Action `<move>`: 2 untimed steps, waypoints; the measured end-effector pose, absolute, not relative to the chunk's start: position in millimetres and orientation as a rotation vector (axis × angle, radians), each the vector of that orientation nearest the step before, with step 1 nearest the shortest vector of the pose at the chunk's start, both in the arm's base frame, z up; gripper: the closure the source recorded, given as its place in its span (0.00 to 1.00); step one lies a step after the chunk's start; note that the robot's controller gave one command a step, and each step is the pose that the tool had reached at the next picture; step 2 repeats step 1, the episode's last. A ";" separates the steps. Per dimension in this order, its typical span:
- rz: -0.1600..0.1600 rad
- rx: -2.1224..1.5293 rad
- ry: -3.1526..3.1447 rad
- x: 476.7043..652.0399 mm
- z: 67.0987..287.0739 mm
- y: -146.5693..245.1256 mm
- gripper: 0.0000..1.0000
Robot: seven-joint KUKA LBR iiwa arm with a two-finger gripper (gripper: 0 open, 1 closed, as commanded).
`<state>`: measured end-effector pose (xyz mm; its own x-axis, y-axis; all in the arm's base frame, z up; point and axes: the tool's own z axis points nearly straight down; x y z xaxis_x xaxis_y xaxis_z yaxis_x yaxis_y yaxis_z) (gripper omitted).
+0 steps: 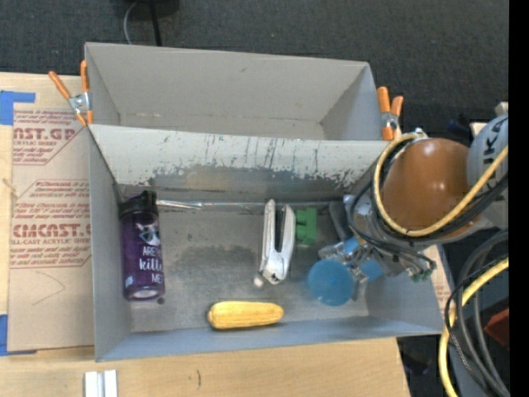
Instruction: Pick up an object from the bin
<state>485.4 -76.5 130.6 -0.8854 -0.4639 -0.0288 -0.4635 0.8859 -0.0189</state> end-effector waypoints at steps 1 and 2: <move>-0.024 -0.777 2.989 487.7 266.5 -80.6 1.00; -0.024 -0.777 2.989 487.7 266.5 -80.6 1.00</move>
Offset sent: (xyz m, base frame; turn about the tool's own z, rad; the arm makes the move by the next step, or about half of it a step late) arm 0.0000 0.0000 0.0000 0.0000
